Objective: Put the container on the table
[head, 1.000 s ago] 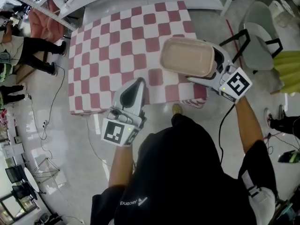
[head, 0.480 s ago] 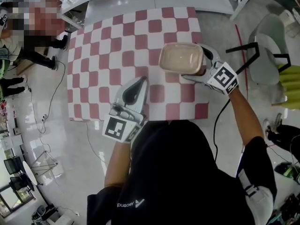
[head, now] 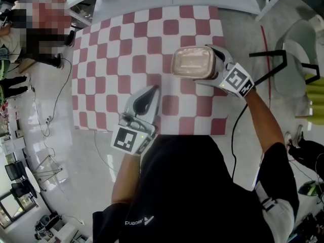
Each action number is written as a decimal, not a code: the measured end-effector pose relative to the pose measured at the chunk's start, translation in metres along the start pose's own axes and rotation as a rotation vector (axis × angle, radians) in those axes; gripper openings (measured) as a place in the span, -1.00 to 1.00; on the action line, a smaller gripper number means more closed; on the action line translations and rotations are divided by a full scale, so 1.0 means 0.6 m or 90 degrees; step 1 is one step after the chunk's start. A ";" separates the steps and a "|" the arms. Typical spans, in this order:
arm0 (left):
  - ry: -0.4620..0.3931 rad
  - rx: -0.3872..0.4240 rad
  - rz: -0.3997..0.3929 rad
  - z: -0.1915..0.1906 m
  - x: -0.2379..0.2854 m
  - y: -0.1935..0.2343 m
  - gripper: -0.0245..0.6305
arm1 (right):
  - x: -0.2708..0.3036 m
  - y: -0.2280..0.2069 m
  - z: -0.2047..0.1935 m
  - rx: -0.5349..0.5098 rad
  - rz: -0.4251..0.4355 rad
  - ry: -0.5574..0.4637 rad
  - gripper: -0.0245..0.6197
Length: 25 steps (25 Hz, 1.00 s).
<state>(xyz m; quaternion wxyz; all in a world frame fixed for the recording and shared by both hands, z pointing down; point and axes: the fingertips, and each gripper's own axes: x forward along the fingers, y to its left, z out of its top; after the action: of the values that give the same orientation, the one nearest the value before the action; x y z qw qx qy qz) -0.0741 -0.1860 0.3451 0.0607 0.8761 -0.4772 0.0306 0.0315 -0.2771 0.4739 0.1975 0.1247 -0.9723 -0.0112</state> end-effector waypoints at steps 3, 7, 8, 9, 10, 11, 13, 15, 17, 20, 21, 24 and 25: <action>0.004 0.000 0.000 -0.004 0.008 0.000 -0.89 | 0.007 -0.002 -0.026 0.017 0.016 0.031 0.82; 0.009 -0.006 0.000 -0.013 0.013 -0.001 -0.90 | 0.003 0.002 -0.070 0.028 0.042 0.096 0.83; 0.011 -0.006 -0.001 -0.015 0.014 -0.001 -0.89 | 0.001 0.006 -0.081 0.027 0.051 0.118 0.84; 0.013 -0.007 -0.001 -0.017 0.016 -0.001 -0.89 | -0.002 0.009 -0.091 0.023 0.059 0.139 0.85; 0.015 -0.007 -0.002 -0.019 0.018 -0.001 -0.89 | -0.004 0.012 -0.102 0.019 0.065 0.159 0.88; 0.017 -0.007 -0.003 -0.020 0.020 -0.001 -0.89 | -0.006 0.014 -0.111 0.016 0.070 0.177 0.89; 0.022 -0.008 -0.010 -0.023 0.024 -0.002 -0.89 | -0.013 0.018 -0.128 0.017 0.077 0.209 0.90; 0.026 -0.008 -0.017 -0.027 0.027 -0.004 -0.89 | -0.021 0.021 -0.143 0.025 0.080 0.234 0.90; 0.030 -0.009 -0.023 -0.030 0.028 -0.006 -0.89 | -0.030 0.022 -0.153 0.037 0.077 0.246 0.90; 0.033 -0.009 -0.033 -0.032 0.028 -0.012 -0.89 | -0.047 0.018 -0.156 0.058 0.058 0.240 0.90; 0.033 -0.008 -0.036 -0.032 0.028 -0.014 -0.89 | -0.053 0.016 -0.151 0.062 0.047 0.230 0.90; 0.028 -0.006 -0.047 -0.028 0.027 -0.016 -0.89 | -0.073 0.014 -0.104 0.067 0.004 0.166 0.90; 0.025 -0.004 -0.050 -0.025 0.026 -0.016 -0.90 | -0.081 0.018 -0.080 0.069 -0.012 0.136 0.90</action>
<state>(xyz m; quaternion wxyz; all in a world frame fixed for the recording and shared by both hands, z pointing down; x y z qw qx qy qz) -0.0571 -0.1918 0.3609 0.0742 0.8933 -0.4412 0.0440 0.0907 -0.2536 0.5005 0.2924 0.1445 -0.9438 0.0529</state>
